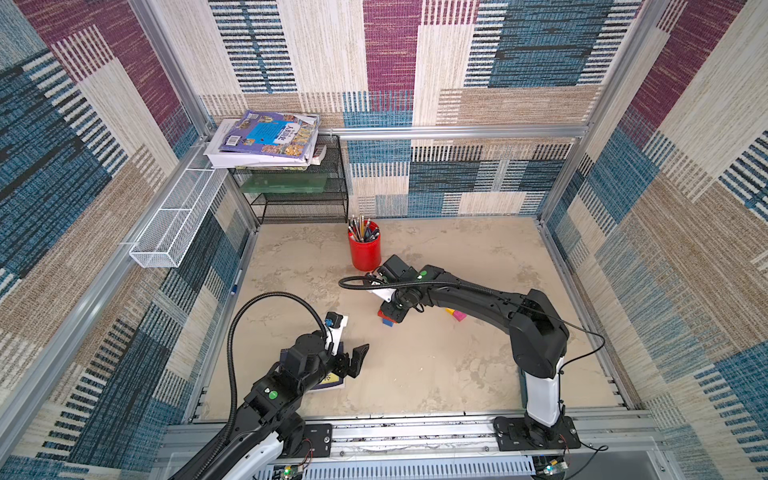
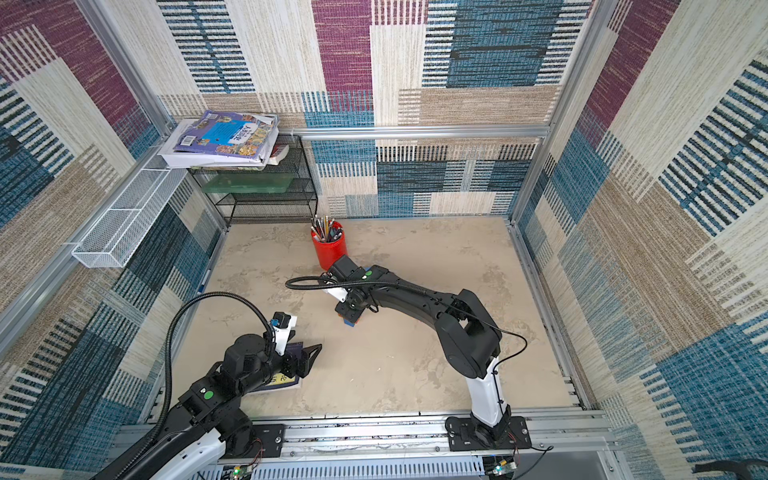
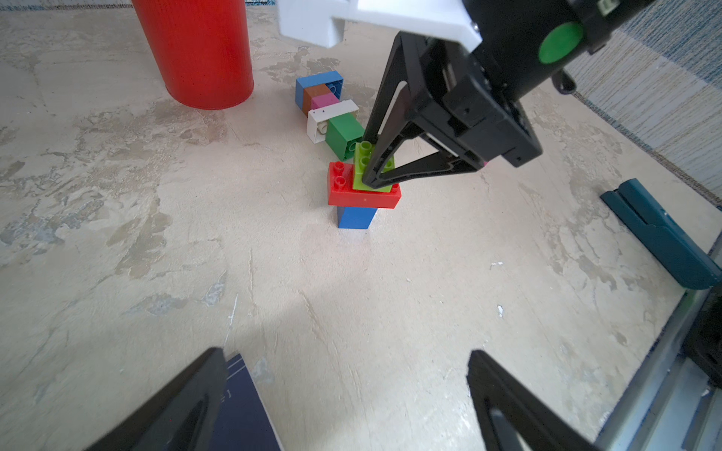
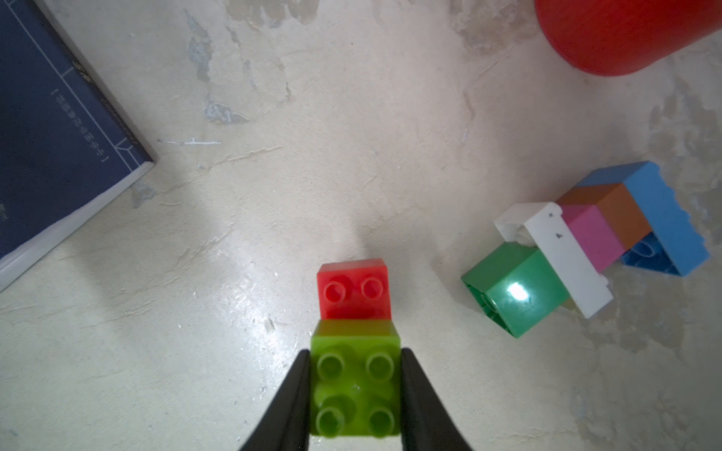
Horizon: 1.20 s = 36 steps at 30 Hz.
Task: Assemble the letter f with lego
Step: Assemble the lego brick with the lego brick.
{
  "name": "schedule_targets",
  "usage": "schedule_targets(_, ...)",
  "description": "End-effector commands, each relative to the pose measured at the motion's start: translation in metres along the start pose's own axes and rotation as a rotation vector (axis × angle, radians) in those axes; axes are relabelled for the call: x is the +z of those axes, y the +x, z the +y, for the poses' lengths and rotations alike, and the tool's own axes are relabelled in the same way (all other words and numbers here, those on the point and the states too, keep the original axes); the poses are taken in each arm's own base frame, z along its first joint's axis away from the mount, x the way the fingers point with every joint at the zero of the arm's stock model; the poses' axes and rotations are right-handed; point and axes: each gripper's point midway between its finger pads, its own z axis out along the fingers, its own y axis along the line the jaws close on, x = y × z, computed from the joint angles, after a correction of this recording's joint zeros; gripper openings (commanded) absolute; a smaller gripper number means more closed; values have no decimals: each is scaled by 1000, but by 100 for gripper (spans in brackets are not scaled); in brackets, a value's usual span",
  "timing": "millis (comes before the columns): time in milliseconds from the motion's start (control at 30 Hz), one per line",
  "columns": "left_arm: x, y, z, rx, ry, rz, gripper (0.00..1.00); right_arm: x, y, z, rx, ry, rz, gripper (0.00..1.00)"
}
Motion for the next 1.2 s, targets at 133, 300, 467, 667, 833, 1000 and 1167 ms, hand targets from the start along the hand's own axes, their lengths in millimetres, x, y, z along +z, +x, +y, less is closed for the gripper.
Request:
schedule_targets(133,-1,-7,-1,8,0,-23,99,0,-5,-1,3,2,-41,28)
schedule_targets(300,-1,-7,0,6,-2,-22,99,4,0,-2,3,-6,-37,28)
schedule_targets(467,-1,-6,0,6,-3,-21,99,7,11,0,1,-21,-15,27)
schedule_targets(667,-1,-7,0,7,-3,-22,99,11,31,6,20,-49,-17,27)
schedule_targets(833,0,-6,0,6,-4,-20,99,12,41,12,36,-66,-31,26)
schedule_targets(1000,0,-7,0,4,-7,-19,99,14,50,14,38,-74,-15,26)
schedule_targets(1167,1,-5,1,3,-9,-12,99,24,60,12,50,-64,27,26)
